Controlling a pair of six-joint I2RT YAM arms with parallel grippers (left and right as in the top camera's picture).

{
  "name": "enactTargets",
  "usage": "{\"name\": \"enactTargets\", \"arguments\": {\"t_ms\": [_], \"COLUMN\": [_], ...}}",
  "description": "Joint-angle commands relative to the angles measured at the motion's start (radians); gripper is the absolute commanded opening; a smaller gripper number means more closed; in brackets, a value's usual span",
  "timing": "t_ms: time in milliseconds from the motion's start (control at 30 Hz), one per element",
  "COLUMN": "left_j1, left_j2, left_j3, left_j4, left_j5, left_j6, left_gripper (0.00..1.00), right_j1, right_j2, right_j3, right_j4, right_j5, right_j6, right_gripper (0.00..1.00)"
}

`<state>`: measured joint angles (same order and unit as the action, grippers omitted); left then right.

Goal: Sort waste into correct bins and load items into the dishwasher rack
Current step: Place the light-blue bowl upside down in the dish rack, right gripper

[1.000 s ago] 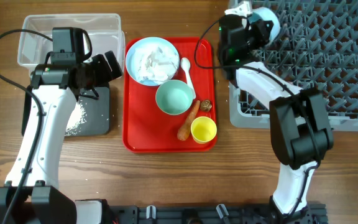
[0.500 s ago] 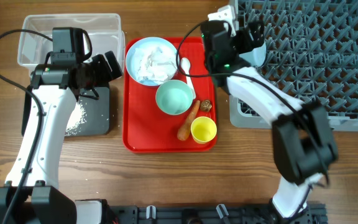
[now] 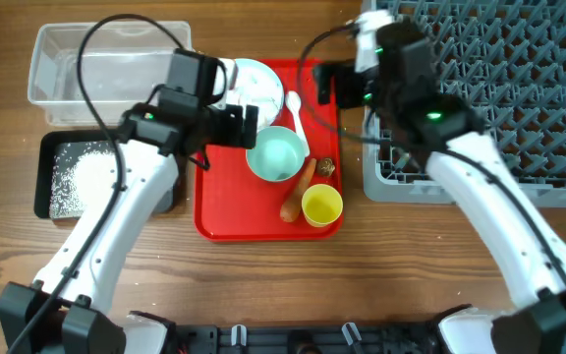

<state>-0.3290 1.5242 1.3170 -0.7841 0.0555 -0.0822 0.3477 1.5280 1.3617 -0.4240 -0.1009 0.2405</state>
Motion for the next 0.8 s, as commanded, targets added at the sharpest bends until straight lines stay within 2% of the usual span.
{"name": "enactTargets", "arguments": {"t_ms": [0, 100, 200, 233, 300, 367, 600, 767], "left_j1": [-0.053, -0.126, -0.167, -0.167, -0.166, -0.166, -0.168, -0.168], "left_j2": [-0.004, 0.017, 0.082, 0.117, 0.165, 0.195, 0.329, 0.388], "left_j3": [0.01, 0.026, 0.037, 0.037, 0.037, 0.037, 0.037, 0.037], "left_j4": [0.007, 0.01, -0.003, -0.017, -0.029, -0.043, -0.088, -0.126], "left_j5": [-0.034, -0.034, -0.034, -0.034, -0.035, -0.035, -0.08, -0.151], "left_j6": [0.022, 0.016, -0.045, -0.096, -0.144, -0.175, -0.188, -0.196], "left_gripper": [0.94, 0.92, 0.9, 0.86, 0.69, 0.58, 0.43, 0.26], "right_j1": [-0.15, -0.235, -0.238, -0.238, -0.238, -0.238, -0.238, -0.238], "right_j2": [-0.138, -0.158, -0.157, -0.157, -0.156, -0.15, -0.095, -0.093], "right_j3": [0.0, 0.0, 0.0, 0.0, -0.002, -0.002, -0.029, -0.029], "right_j4": [0.01, -0.118, -0.205, -0.219, -0.237, -0.25, -0.277, -0.277], "right_j5": [-0.19, -0.19, -0.154, -0.154, -0.154, -0.154, -0.154, -0.154], "right_j6": [0.046, 0.021, 0.02, 0.01, -0.01, -0.008, -0.009, -0.009], "right_gripper": [1.0, 0.99, 0.99, 0.98, 0.94, 0.92, 0.9, 0.9]}}
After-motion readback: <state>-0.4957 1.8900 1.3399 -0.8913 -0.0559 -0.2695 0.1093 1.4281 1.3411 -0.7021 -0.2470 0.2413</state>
